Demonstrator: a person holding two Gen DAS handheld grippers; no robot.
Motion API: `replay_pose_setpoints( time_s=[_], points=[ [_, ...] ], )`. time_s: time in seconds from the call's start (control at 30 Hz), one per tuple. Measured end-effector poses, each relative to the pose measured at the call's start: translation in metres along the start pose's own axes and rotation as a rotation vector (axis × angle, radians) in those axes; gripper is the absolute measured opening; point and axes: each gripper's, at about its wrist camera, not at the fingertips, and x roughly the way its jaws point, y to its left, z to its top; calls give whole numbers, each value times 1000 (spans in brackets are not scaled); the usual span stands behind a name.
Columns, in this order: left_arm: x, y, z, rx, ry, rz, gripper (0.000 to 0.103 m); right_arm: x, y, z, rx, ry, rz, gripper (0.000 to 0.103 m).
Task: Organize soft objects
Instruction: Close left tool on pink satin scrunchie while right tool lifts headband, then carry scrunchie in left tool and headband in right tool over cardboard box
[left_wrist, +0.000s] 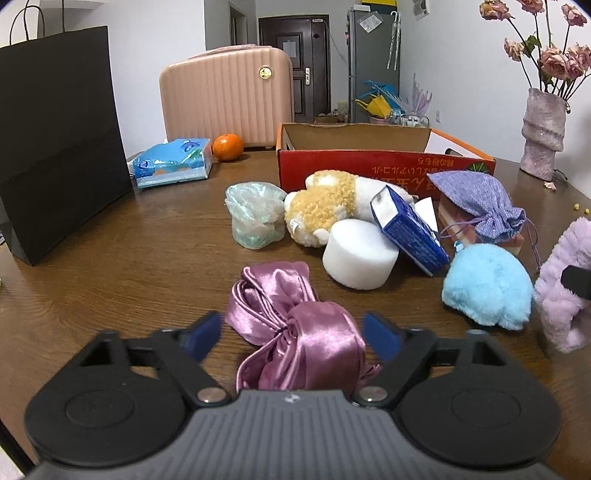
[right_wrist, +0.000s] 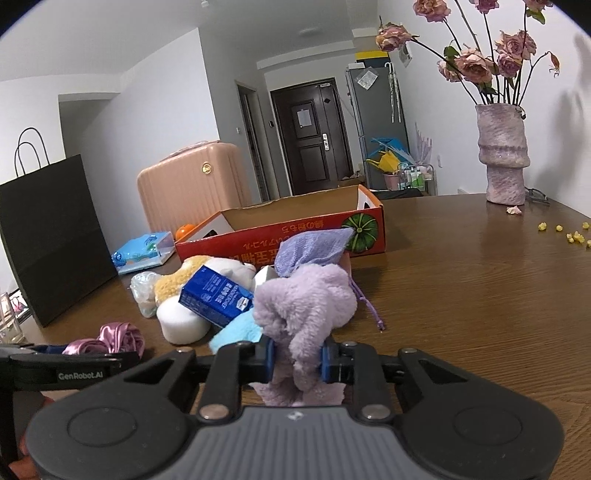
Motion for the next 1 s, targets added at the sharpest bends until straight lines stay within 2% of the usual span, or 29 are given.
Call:
replay_pose_setpoints(
  time_s=[0.07,0.3,0.37,0.47,0.77,1.0],
  points=[
    [3,0,0,-3,14,-10,67,0,0,0,0,-1,-2,22],
    [6,-2,-2,1,22,-32,53,-1,1,0,1,-2,-2,22],
    [8,-1,-2,-2,25,-34,45,-2,1,0,5,-5,5,22],
    [10,1,-2,-4,33,-44,37,-4,2,0,2,-9,3,22],
    [6,4,-1,-3,18,-70,34,-6,2,3,0,-17,-4,22],
    [-2,8,3,-8,-23,-71,34,-6,5,7,-8,-24,-4,22]
  ],
)
